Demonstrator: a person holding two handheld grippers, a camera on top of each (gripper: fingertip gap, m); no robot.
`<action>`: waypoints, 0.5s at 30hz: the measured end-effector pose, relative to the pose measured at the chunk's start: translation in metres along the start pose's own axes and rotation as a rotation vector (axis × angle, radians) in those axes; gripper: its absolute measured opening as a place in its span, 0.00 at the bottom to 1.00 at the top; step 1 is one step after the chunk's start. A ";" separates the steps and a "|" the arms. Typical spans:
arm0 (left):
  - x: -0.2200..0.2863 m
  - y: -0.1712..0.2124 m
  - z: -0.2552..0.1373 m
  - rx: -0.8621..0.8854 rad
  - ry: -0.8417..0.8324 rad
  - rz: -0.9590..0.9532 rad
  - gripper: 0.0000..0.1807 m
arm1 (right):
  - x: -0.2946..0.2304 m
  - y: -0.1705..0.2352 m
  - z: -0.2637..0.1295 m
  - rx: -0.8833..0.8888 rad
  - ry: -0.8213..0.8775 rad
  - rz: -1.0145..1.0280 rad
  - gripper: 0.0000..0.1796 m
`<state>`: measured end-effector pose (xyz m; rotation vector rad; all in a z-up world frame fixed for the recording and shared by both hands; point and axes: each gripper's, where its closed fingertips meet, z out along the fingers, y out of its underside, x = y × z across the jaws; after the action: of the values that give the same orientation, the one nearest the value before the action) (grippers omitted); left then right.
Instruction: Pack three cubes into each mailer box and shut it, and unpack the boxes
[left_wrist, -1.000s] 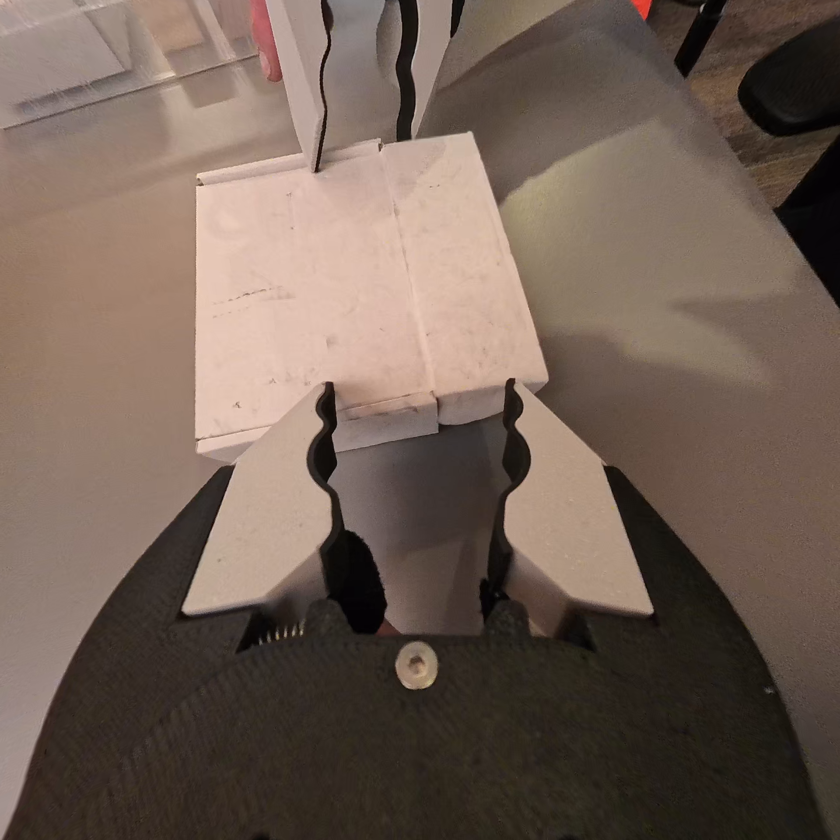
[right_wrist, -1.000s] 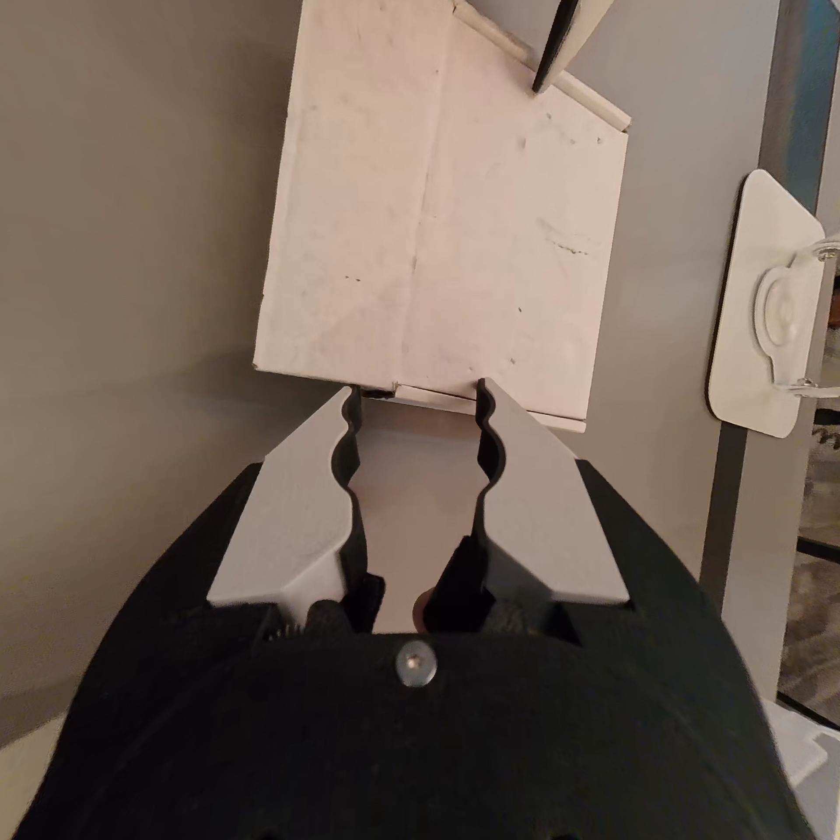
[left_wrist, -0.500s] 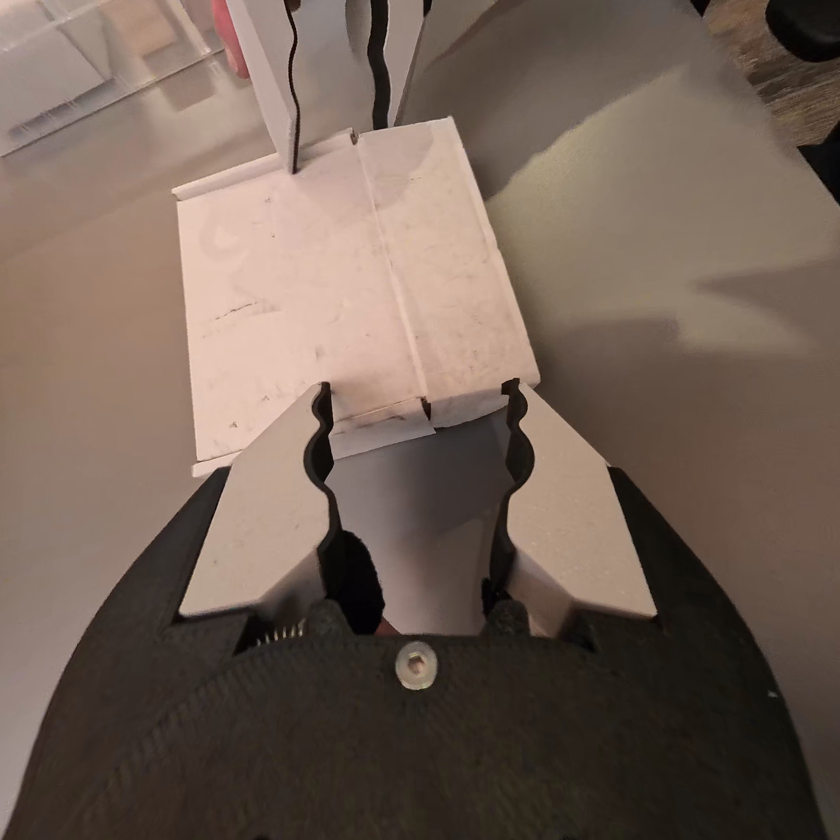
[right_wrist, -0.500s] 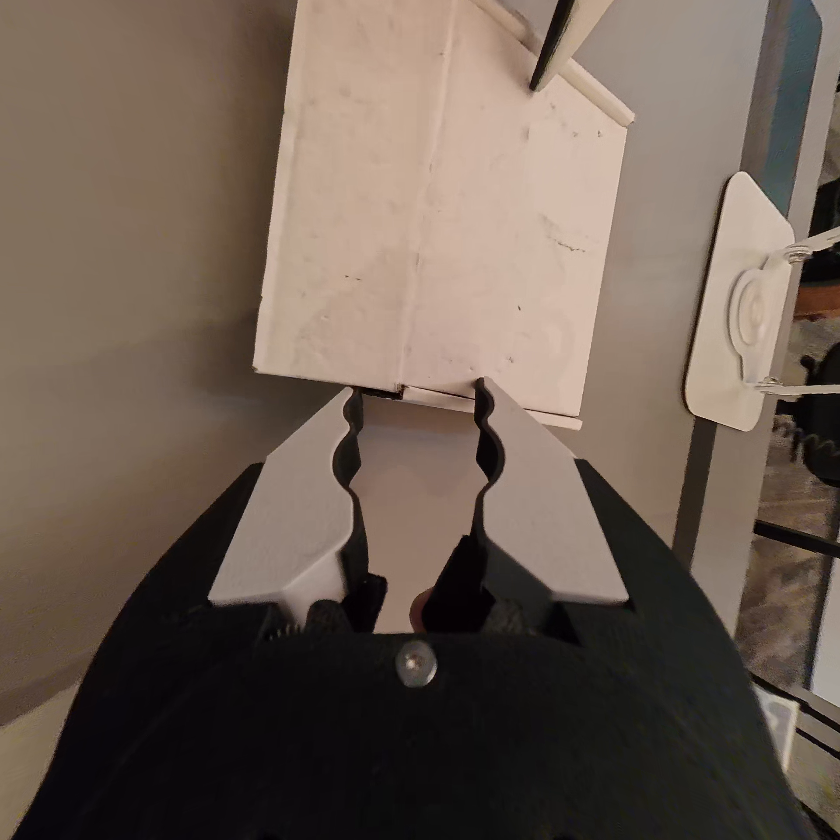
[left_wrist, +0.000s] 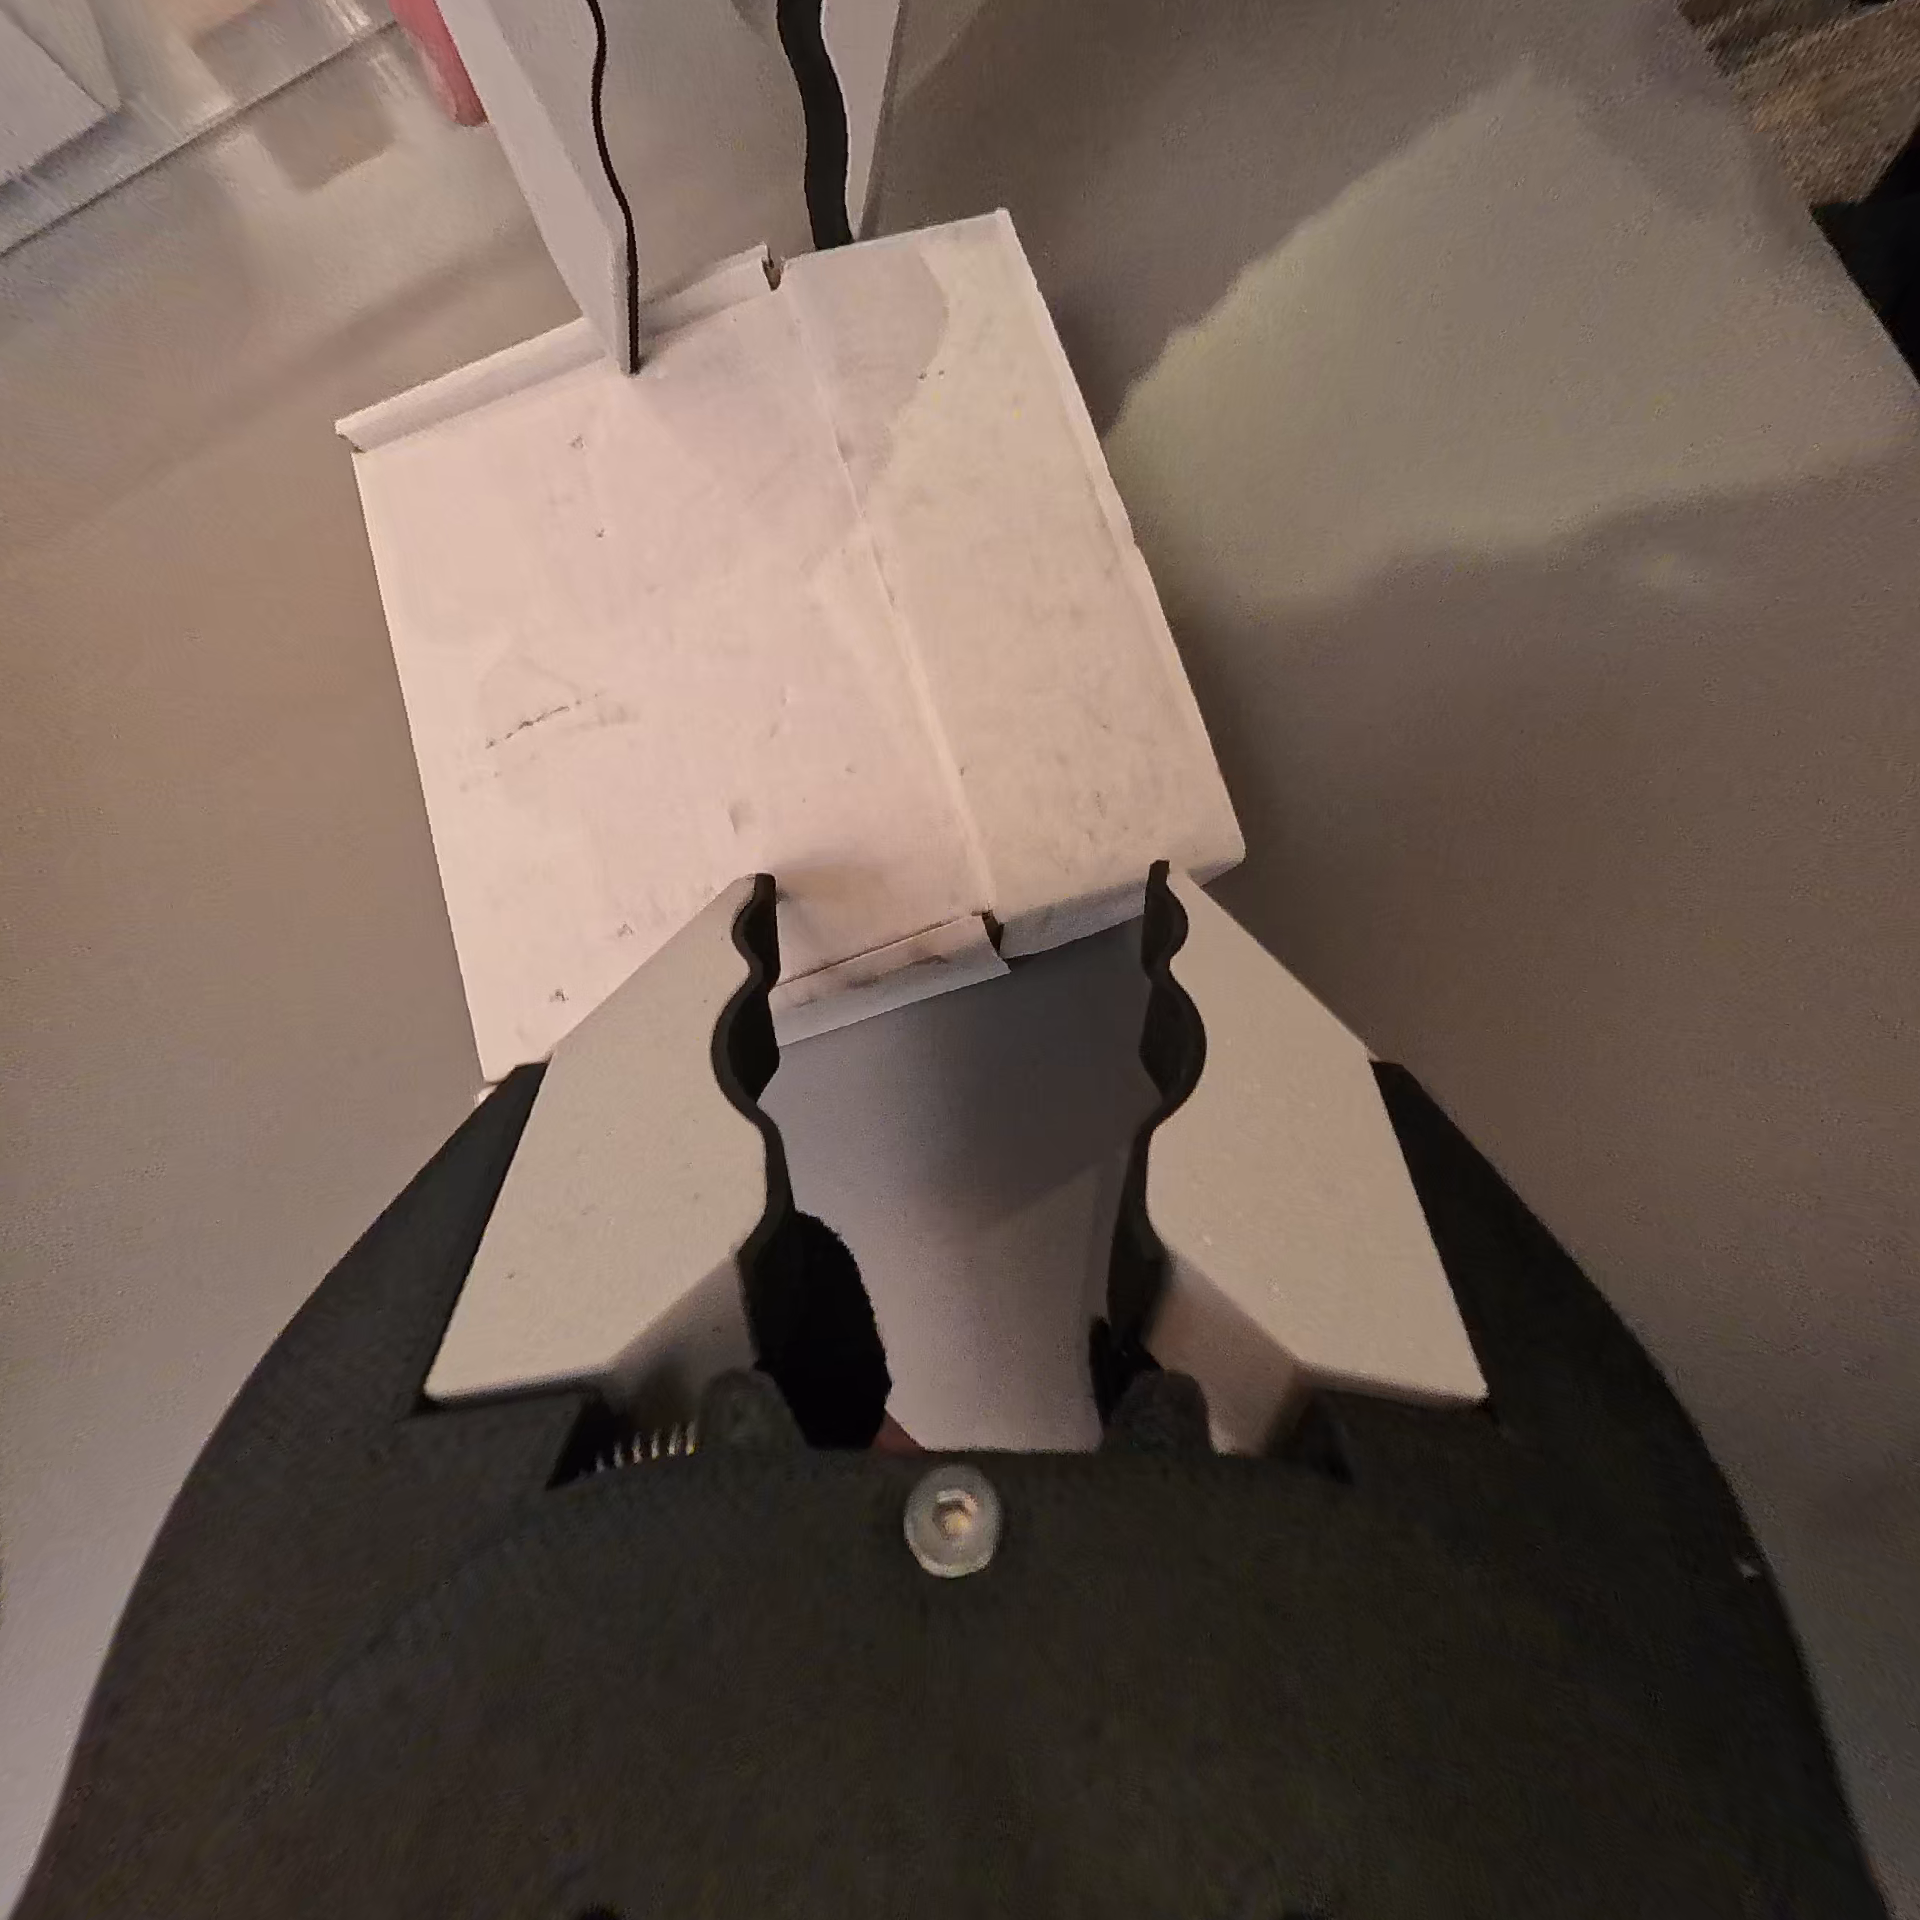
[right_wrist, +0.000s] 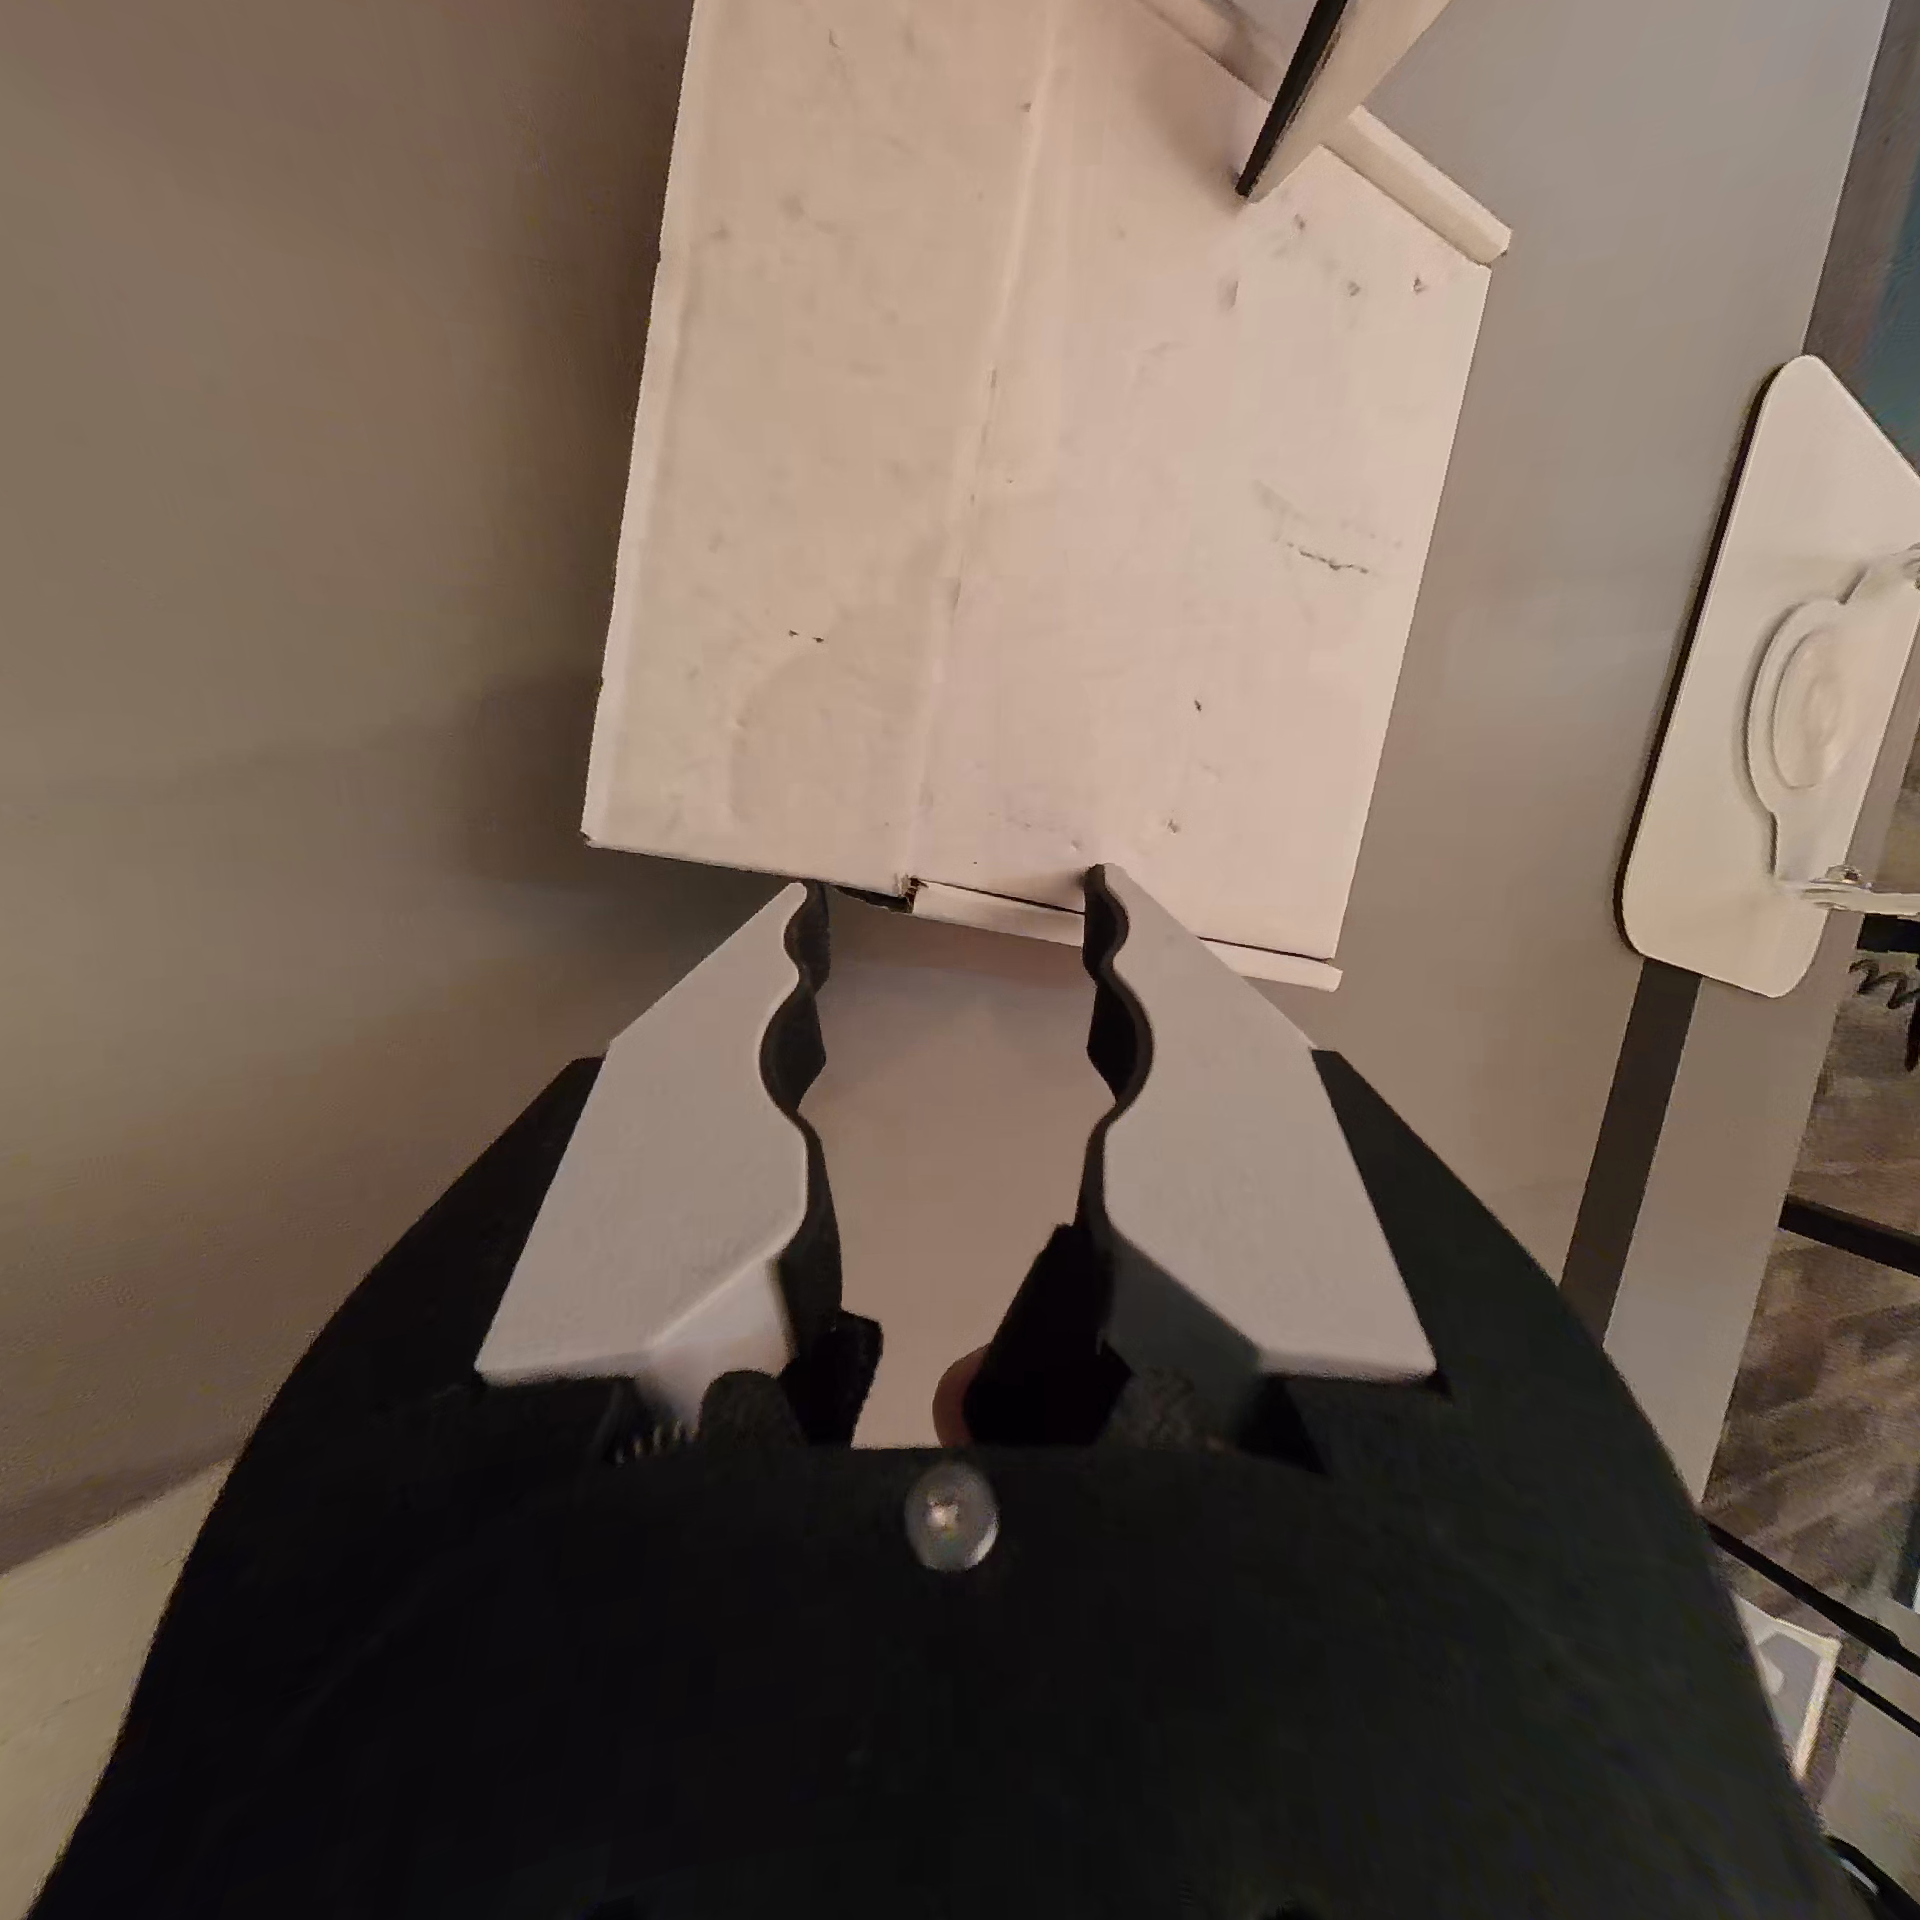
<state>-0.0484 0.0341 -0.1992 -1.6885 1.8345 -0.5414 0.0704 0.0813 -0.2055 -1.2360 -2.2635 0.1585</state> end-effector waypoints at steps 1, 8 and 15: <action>0.000 0.000 0.000 -0.012 -0.003 0.006 0.38 | 0.000 0.000 0.000 -0.008 0.004 -0.009 0.27; 0.000 0.001 0.001 -0.093 -0.025 0.049 0.38 | 0.001 0.002 0.001 -0.091 0.043 -0.080 0.26; 0.005 -0.003 0.003 -0.105 0.001 0.058 0.36 | 0.003 0.003 0.002 -0.110 0.065 -0.113 0.26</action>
<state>-0.0446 0.0292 -0.2001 -1.6970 1.9369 -0.4287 0.0702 0.0860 -0.2075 -1.1472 -2.3047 -0.0487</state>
